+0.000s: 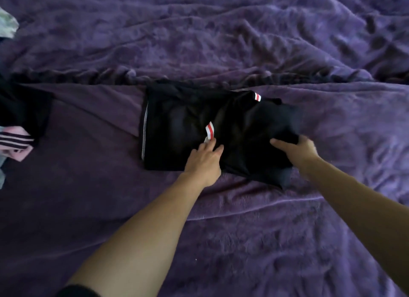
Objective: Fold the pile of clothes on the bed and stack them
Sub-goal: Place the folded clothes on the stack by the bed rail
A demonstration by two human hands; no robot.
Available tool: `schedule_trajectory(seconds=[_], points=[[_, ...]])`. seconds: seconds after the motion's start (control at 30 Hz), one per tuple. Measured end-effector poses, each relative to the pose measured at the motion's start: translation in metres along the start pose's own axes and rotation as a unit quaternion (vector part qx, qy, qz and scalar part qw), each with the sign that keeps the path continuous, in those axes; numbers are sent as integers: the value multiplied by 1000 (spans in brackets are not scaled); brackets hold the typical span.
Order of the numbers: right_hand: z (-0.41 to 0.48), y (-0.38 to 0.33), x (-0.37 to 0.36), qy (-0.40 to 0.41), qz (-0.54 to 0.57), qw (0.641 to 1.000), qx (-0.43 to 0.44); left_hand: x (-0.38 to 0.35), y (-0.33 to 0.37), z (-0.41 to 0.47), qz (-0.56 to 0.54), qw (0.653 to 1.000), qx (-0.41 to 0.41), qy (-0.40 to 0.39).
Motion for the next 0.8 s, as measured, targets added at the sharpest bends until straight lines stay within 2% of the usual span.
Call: schedule_trajectory(seconds=[0.07, 0.13, 0.2, 0.27, 0.33, 0.43, 0.53, 0.6, 0.67, 0.7, 0.73, 0.8], points=[[-5, 2, -6, -35, 33, 999, -1, -10, -7, 1, -3, 998, 0, -60], [-20, -8, 1, -20, 57, 997, 48, -6, -12, -3, -71, 997, -4, -36], [-50, -31, 3, -20, 62, 992, 112, 10, -19, -12, -184, 982, 17, 42], [-88, -60, -8, -9, 28, 984, 176, 28, -32, -30, -279, 948, 66, 142], [-121, -89, -34, 25, -41, 971, 233, 41, -54, -59, -317, 910, 138, 228], [-156, -121, -104, 28, -143, 954, 263, 48, -95, -109, -306, 876, 226, 297], [-169, -126, -191, -32, -234, 934, 267, 46, -132, -154, -269, 861, 274, 334], [-171, -114, -243, -121, -288, 918, 247, 41, -152, -177, -269, 848, 299, 345], [-168, -96, -270, -199, -296, 908, 219, 38, -167, -189, -276, 835, 317, 355], [-167, -91, -270, -196, -281, 909, 236, 40, -171, -190, -265, 836, 318, 362], [-165, -90, -260, -155, -256, 912, 280, 44, -171, -188, -241, 843, 306, 371], [-160, -88, -227, -6, -223, 892, 394, 59, -161, -173, -166, 873, 244, 389]])
Point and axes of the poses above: each hand's wrist, its own z-axis towards the middle knuckle, its own x-axis out of the back of the hand, y = z × x, the point moved 5 cm from there along z, towards the middle knuckle, and after that the axes turned 15 degrees about -x, right-handed, at the moved point
